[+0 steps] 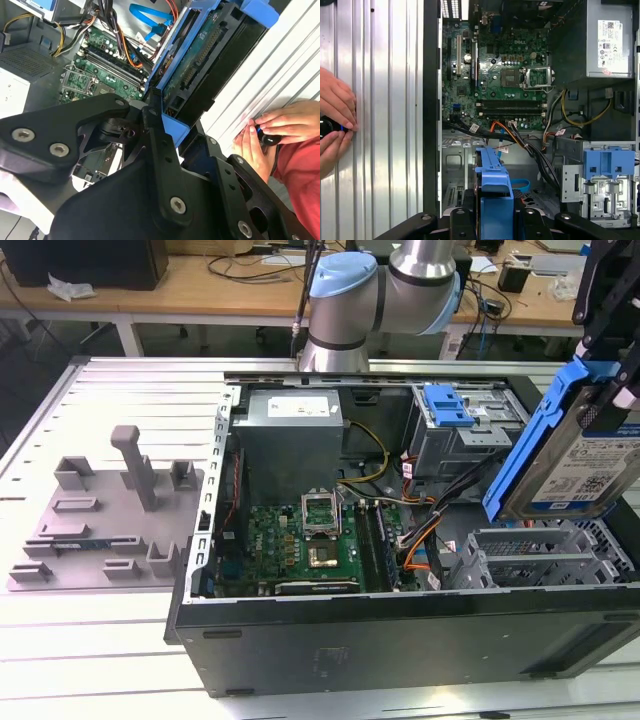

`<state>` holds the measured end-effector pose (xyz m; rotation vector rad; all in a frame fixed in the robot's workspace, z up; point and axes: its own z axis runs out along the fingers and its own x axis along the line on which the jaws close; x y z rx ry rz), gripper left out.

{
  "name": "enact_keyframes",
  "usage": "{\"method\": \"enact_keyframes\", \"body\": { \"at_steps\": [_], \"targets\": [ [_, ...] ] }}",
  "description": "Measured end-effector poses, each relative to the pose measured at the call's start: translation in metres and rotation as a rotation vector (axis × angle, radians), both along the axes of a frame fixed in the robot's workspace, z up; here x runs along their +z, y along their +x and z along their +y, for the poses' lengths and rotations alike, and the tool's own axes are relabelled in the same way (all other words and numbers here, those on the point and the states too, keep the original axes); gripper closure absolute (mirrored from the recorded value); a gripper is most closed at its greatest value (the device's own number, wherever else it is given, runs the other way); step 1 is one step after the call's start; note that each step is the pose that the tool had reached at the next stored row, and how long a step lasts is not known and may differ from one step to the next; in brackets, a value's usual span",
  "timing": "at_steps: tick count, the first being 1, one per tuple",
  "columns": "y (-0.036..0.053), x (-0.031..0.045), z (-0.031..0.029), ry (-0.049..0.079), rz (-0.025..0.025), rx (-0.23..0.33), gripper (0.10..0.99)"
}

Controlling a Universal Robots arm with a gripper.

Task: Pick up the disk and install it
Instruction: 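Insert the disk into the insertion slot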

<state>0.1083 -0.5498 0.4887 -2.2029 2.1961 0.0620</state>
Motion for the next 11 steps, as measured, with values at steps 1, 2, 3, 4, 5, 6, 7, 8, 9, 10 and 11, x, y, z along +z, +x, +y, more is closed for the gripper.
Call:
{"method": "enact_keyframes", "body": {
  "at_steps": [1, 2, 3, 4, 5, 6, 7, 8, 9, 10, 11],
  "targets": [
    [-0.0001, 0.0000, 0.0000, 0.000, 0.0000, 0.000, 0.722],
    [-0.0001, 0.0000, 0.0001, 0.000, 0.0000, 0.000, 0.722],
    [0.0000, 0.0000, 0.0002, 0.000, 0.0000, 0.000, 0.722],
    [0.0005, -0.0001, 0.0002, 0.000, 0.0001, 0.000, 0.722],
    [0.0010, -0.0001, 0.0002, 0.000, 0.0000, 0.000, 0.722],
    [0.0013, -0.0002, 0.0002, 0.000, 0.0000, 0.000, 0.722],
    [0.0015, -0.0003, 0.0001, 0.000, 0.0000, 0.000, 0.722],
    [0.0018, -0.0003, 0.0002, 0.000, 0.0000, 0.000, 0.722],
    [0.0018, -0.0003, 0.0002, 0.000, 0.0000, 0.000, 0.722],
    [0.0018, -0.0006, 0.0002, 0.000, 0.0000, 0.000, 0.722],
    [0.0019, -0.0009, 0.0005, 0.000, 0.0000, 0.000, 0.722]
  ]
}}
